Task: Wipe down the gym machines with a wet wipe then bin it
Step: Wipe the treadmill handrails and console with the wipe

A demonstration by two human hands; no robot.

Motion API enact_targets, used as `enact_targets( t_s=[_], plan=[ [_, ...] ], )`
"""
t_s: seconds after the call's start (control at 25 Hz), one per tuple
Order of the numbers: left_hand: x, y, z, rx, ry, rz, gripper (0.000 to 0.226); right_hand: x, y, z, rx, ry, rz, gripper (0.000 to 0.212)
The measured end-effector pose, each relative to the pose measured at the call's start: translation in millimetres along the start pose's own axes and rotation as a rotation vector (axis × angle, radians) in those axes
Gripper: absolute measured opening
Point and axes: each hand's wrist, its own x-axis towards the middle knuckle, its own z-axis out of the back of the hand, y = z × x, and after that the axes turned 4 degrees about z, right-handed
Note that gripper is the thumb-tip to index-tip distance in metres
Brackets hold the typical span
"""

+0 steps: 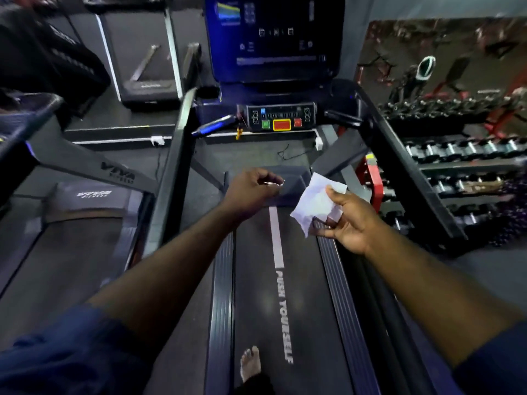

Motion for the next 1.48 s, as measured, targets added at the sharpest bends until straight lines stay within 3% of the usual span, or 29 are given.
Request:
enact_targets(
  t_s=[0.16,0.28,0.52,0.72,0.96,1.2,1.36,1.48],
  plan=[
    [90,-5,19,-0.034,0.03,-0.031,0.013,65,40,-23,-0.008,-0.044,0.014,0.027],
    [153,-30,29,0.065,0.095,-0.075,0.018,110,80,-28,0.014,-0.051,0.044,0.027],
    [284,-67,2,0.16,0.113,-0.11,0.053,222,151,-12,0.119,-0.104,0.131,0.025],
    [388,-75,-47,0.287,0.111,-0.056,0.034,323,215,28,0.093,-0.144,0.194,0.017],
    [484,-77,-97,0.43,0.144,-0.034,0.042,423,264,71,0.024,-0.193,0.232,0.013],
    [585,-61,-132,0.506,0.297,-0.13,0.043,523,283,83,-0.226,-0.263,0.278,0.032],
    [635,-50,-156,0.584,0.412,-0.23,0.024,583,307,81,-0.797,-0.453,0.537,0.033],
    [656,-40,-170,0.622,0.521,-0.306,0.017,618,314,79,-1.027,-0.402,0.668,0.022]
  ],
)
